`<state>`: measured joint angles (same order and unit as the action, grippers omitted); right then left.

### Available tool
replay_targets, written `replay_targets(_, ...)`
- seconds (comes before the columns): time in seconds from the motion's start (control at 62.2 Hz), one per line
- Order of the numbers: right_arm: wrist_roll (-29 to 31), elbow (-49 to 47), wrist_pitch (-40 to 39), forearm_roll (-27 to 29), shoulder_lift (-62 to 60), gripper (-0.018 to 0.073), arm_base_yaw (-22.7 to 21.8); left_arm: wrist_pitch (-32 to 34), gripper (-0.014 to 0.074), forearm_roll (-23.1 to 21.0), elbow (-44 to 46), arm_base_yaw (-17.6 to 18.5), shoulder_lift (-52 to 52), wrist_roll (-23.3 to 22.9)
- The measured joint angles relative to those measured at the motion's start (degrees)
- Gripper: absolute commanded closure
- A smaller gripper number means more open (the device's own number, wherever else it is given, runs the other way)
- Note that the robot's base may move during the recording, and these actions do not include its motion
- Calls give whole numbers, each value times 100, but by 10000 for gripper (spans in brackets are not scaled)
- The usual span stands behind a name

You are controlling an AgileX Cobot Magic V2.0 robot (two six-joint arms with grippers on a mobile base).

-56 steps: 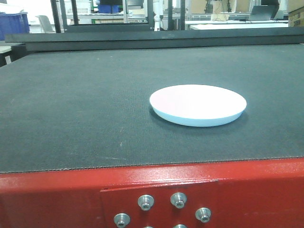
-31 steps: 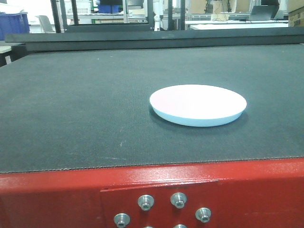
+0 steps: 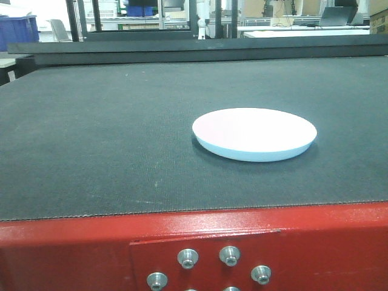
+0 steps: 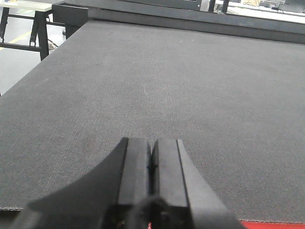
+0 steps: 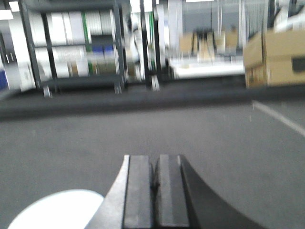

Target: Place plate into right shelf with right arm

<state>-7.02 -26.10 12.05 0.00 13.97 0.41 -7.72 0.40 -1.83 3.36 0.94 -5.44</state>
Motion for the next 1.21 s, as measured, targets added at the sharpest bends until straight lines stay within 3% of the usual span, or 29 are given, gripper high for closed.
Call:
replay_targets(0.354, -9, -2045, 2187, 492, 3151, 505, 387, 0, 643, 0, 0, 0, 0, 0)
replay_targets(0.707, -9, -2203, 1977, 1037, 5446, 493, 1116, 0, 643, 0, 0, 0, 0, 0)
replay_targets(1.013, -9, -2211, 814, 1252, 6528, 69, 1391, 0, 643, 0, 0, 0, 0, 0)
replay_targets(1.206, -13, -2448, 583, 1513, 7249, -36, 1391, 0, 643, 0, 0, 0, 0, 0)
